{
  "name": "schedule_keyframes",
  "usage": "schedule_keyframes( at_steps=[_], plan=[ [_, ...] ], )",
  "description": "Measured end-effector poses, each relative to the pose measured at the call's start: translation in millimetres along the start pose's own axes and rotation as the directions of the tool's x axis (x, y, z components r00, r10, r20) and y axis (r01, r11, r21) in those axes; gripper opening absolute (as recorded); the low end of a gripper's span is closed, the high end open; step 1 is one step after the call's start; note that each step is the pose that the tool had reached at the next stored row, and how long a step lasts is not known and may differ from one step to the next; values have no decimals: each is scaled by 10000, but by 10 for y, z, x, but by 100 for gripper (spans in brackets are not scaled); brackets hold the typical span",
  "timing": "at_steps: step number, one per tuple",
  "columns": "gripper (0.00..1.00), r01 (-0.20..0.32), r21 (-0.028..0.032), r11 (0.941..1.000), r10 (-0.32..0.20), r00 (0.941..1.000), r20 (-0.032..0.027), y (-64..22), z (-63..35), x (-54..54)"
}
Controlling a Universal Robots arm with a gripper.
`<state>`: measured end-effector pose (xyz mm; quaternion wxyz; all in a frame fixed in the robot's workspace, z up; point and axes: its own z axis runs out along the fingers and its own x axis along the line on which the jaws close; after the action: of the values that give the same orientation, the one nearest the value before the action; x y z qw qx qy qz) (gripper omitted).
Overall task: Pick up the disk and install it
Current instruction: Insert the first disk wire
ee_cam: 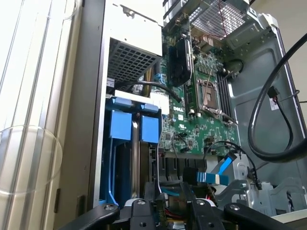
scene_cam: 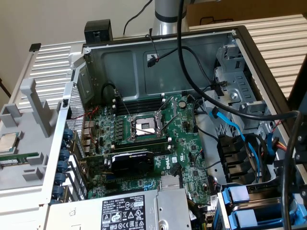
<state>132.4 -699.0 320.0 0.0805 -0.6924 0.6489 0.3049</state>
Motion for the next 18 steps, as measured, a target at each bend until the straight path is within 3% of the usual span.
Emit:
schedule_keyframes(
  at_steps=[18],
  plan=[
    [34,-19,-45,10000,19,10000,22,-1,40,9]
  ],
)
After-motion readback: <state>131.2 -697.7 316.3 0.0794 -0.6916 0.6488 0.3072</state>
